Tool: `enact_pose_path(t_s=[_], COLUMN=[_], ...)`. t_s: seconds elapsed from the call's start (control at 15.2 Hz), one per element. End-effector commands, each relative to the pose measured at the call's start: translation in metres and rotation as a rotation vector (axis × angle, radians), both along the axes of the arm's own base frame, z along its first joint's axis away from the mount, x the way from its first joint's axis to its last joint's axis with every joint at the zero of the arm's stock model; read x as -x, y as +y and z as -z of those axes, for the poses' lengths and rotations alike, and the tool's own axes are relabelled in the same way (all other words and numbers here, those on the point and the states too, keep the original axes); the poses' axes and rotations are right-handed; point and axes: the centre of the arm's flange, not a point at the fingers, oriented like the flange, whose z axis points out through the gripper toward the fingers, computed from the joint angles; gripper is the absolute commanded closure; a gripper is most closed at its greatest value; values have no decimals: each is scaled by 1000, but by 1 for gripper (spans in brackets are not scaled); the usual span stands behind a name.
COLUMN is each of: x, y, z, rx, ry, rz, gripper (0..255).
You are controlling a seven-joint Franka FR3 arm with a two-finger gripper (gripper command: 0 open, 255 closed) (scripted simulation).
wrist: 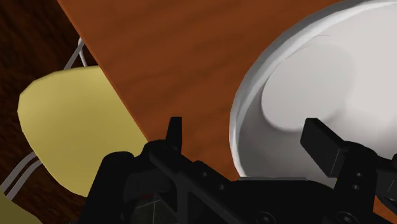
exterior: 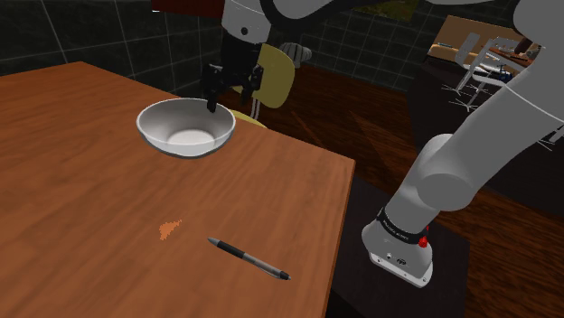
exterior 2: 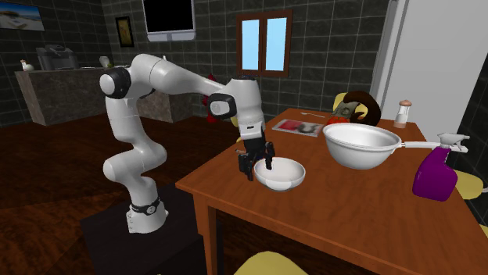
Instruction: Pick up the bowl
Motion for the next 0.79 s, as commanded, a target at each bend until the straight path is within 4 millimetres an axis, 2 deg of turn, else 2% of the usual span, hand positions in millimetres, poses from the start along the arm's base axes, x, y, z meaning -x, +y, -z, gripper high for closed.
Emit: enact_pose_path(t_s=[0.0, 0.59, 0.73], x=[0, 0, 0], y=[-1, 0, 0], z=[2, 2, -9], rx=[0, 0, 0], ry=[0, 0, 0], rz=[0, 0, 0], gripper=[255, 255, 255])
